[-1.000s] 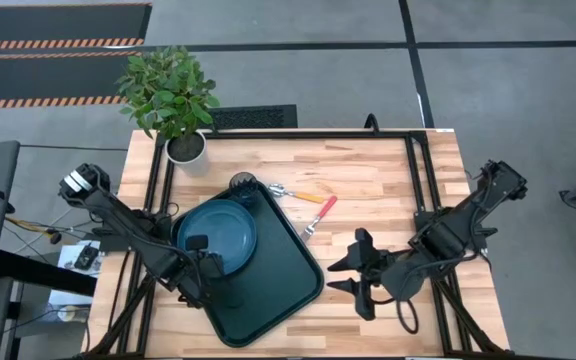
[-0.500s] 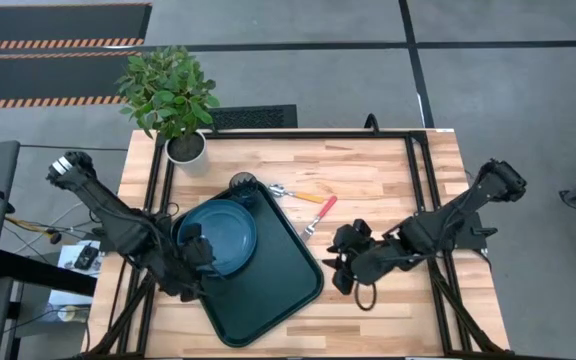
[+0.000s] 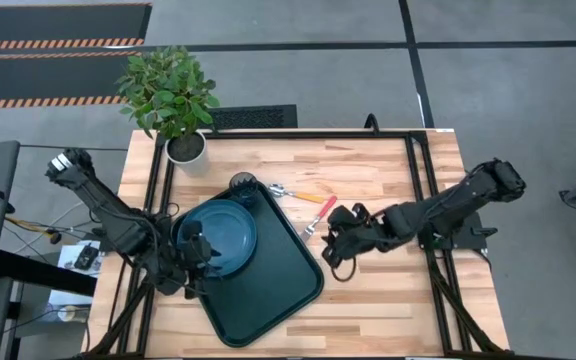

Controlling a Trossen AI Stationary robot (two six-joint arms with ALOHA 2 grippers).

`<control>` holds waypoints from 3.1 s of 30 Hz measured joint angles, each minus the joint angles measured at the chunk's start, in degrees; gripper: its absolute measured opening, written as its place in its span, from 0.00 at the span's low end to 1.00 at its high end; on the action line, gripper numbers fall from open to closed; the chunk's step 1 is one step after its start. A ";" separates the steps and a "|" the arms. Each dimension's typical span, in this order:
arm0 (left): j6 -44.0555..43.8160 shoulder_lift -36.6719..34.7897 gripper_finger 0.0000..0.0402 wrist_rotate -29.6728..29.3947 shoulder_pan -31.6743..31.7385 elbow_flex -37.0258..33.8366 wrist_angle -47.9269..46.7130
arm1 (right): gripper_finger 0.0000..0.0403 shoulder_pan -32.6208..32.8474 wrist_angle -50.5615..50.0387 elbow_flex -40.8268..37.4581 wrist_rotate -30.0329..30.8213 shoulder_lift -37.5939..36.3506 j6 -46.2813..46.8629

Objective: Pick and place plate/cup/fork/spoon on tray
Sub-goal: Put the pink fork on the black tray on the right of the blue plate

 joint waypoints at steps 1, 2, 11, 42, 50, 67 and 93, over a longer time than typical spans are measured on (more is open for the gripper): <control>-0.19 0.00 0.37 0.04 0.02 -0.85 1.16 | 0.45 -1.23 0.09 -0.35 -0.17 0.00 -0.83; -0.19 0.00 0.37 0.06 0.01 -1.53 2.74 | 0.45 -2.65 0.02 -0.54 -0.61 0.00 -2.06; 6.48 -0.02 0.37 0.91 0.00 -2.93 11.01 | 0.47 -16.88 5.99 -0.25 -7.25 3.84 -23.79; 5.22 -0.04 0.38 2.22 -0.07 -2.95 11.76 | 0.47 -25.24 2.54 1.62 -24.57 16.80 -71.63; 5.22 -0.03 0.38 2.02 -0.07 -2.95 11.71 | 0.47 -26.36 4.06 1.62 -24.83 22.71 -72.90; 5.22 -0.02 0.38 0.72 -0.07 -2.95 11.52 | 0.10 -26.35 3.02 1.82 -24.90 25.94 -66.35; -17.96 0.00 0.40 -18.69 12.81 -2.95 16.41 | 0.03 -8.47 -5.42 1.54 7.13 8.88 -33.78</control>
